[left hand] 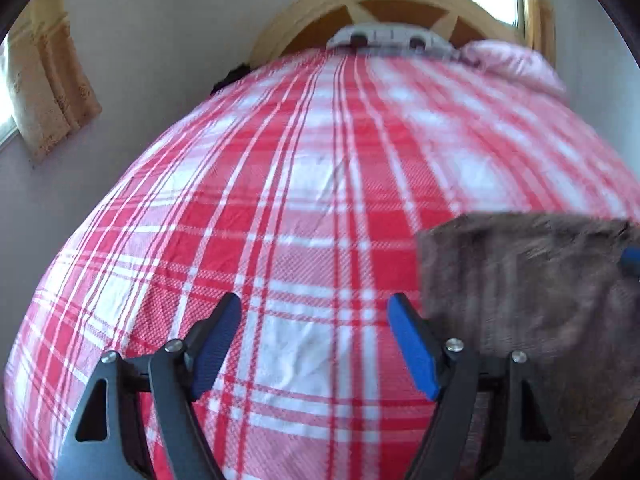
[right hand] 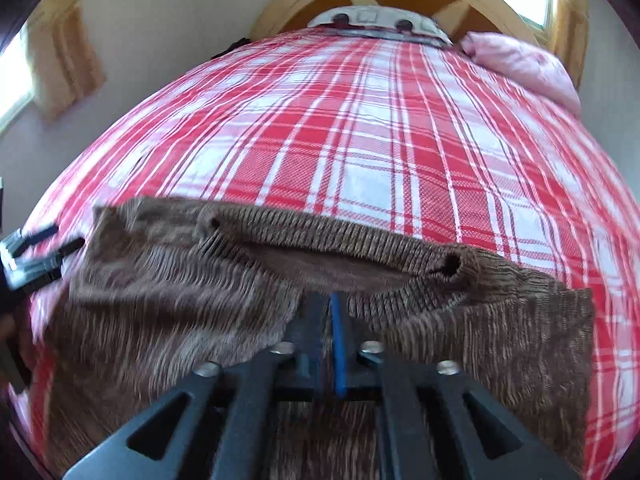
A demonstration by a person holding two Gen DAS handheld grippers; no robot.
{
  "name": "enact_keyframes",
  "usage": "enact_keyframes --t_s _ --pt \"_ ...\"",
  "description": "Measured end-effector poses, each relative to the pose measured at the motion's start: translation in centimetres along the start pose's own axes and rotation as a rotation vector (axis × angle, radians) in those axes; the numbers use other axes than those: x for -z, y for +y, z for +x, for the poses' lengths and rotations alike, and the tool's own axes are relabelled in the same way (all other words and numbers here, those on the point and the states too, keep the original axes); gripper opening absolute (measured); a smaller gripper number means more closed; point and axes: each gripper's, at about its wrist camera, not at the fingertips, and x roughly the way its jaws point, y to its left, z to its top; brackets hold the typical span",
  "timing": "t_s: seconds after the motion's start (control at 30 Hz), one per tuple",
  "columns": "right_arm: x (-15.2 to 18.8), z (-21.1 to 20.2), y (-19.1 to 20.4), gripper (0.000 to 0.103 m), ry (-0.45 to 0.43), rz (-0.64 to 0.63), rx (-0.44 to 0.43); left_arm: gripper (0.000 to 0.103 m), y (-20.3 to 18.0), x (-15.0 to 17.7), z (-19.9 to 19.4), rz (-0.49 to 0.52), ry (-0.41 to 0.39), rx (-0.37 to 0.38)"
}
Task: Fold small clothes
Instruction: 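Withdraw both tools from the sweater, leaving it folded into a rectangle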
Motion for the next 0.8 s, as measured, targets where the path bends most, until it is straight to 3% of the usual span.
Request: enact_keyframes --t_s 0.03,0.07,0.13,0.2,0.3,0.33,0.4,0.53,0.67,0.8 --pt "0.3 -0.4 0.2 0.057 -0.01 -0.006 -0.019 0.079 -0.4 0.0 -0.8 0.0 -0.024 0.007" --pt "0.8 -1.8 0.5 0.06 -0.048 -0.008 -0.058 0.081 -1.1 -0.1 -1.5 0.02 -0.032 0.016" --pt "1.8 -3.8 1.3 0.06 -0.093 -0.025 -0.14 0.085 -2.7 0.4 -2.4 0.085 -0.03 0.031" --pt "2.6 -4.9 2.3 0.06 -0.104 -0.055 -0.219 0.088 -4.2 1.5 -2.8 0.152 -0.006 -0.003" --pt "4.5 -5.0 4.2 0.06 -0.052 -0.122 -0.33 0.088 -5.3 3.6 -1.7 0.241 0.074 -0.061" --pt "5.0 -4.4 4.4 0.06 -0.02 -0.124 -0.342 0.089 -5.2 4.1 -1.7 0.243 0.058 -0.074" --pt "6.2 -2.3 4.5 0.061 0.053 -0.112 -0.313 0.09 -4.9 4.3 -2.2 0.228 0.039 -0.08" --pt "6.9 -2.0 4.4 0.061 0.029 -0.125 -0.273 0.091 -3.7 4.4 -2.5 0.165 0.052 -0.078" --pt "7.2 -4.6 3.1 0.061 0.017 -0.05 -0.304 0.091 -2.6 5.3 -4.9 0.097 0.034 -0.047" --pt "9.3 -8.3 2.4 0.061 -0.007 -0.048 -0.269 0.091 -2.4 7.5 -7.8 0.094 0.028 -0.019"
